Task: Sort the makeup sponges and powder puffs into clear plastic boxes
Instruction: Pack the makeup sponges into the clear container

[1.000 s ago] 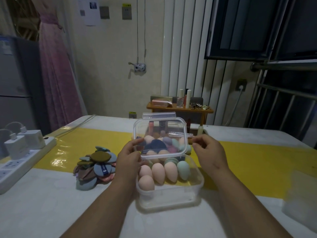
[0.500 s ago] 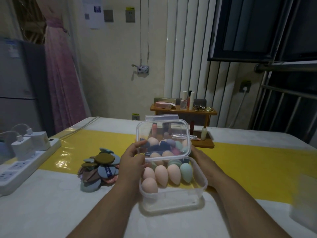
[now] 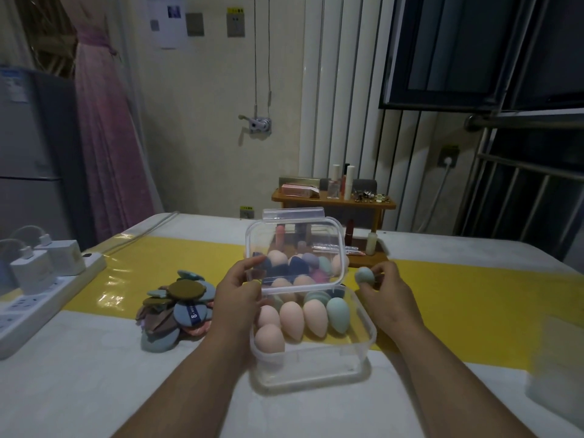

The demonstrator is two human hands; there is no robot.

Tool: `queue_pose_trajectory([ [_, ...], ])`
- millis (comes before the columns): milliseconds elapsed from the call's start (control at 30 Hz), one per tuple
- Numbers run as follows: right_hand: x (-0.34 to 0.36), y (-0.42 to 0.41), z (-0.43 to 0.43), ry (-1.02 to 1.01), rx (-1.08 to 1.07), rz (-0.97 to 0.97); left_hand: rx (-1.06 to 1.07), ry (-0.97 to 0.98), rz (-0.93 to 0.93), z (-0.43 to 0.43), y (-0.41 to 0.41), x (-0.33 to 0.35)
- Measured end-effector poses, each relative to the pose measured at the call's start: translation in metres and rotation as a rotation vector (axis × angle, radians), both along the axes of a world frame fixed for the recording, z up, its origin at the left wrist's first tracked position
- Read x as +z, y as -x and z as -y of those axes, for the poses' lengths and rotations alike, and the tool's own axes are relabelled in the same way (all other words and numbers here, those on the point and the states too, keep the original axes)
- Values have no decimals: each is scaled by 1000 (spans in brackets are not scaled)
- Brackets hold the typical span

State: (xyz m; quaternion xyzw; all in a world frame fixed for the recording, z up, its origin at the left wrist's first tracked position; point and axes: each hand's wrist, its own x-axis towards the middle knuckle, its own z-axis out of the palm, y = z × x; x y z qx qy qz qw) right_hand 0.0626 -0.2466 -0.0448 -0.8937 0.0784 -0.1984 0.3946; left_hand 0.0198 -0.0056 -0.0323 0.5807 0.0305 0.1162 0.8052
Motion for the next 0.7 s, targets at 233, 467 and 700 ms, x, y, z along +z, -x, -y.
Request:
queue_pose_trajectory([
  [233, 29, 24, -5, -318, 123, 302, 2, 4, 4, 0, -1, -2],
  [467, 61, 49, -35, -263, 500, 211, -14, 24, 19, -1, -2, -4],
  [700, 57, 63, -57, 64, 655, -124, -20, 51, 27, 1, -2, -4],
])
